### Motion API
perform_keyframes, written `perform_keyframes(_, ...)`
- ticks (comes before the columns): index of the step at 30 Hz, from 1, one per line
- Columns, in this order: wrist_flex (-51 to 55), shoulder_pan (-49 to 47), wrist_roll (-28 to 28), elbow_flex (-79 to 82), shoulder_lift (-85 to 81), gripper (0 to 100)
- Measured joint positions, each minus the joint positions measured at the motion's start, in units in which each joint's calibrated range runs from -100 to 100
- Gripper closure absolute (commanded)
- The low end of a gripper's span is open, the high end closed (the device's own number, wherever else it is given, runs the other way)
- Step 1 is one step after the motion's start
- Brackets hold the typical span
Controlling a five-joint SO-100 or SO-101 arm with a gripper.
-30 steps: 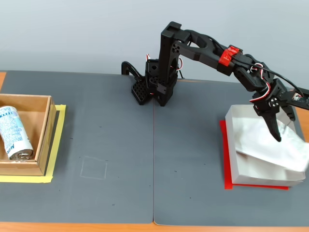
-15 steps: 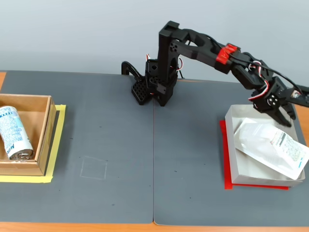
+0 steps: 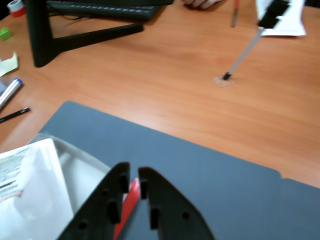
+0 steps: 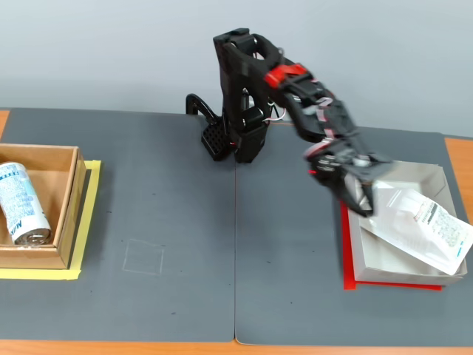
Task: Pick the sandwich and put it in the gray box
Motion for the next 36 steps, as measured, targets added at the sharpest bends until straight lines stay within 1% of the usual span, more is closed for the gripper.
perform_keyframes(2, -0.1, 2.8, 0.0, 2.6, -3.5, 98)
perform_keyframes(5, 1.1, 7.7, 0.0, 12.2, -13.4, 98)
perform_keyframes(7, 4.2, 11.2, 0.0, 17.4, -19.5, 98)
perform_keyframes(13, 16.3, 17.5, 0.0, 30.5, -35.4, 98)
perform_keyframes(20, 25.0, 22.6, 0.0, 43.5, -51.0, 98)
perform_keyframes(25, 29.1, 24.8, 0.0, 50.0, -58.1, 98)
perform_keyframes(28, 29.7, 26.1, 0.0, 53.5, -60.4, 98)
perform_keyframes(36, 29.7, 28.1, 0.0, 59.8, -61.3, 98)
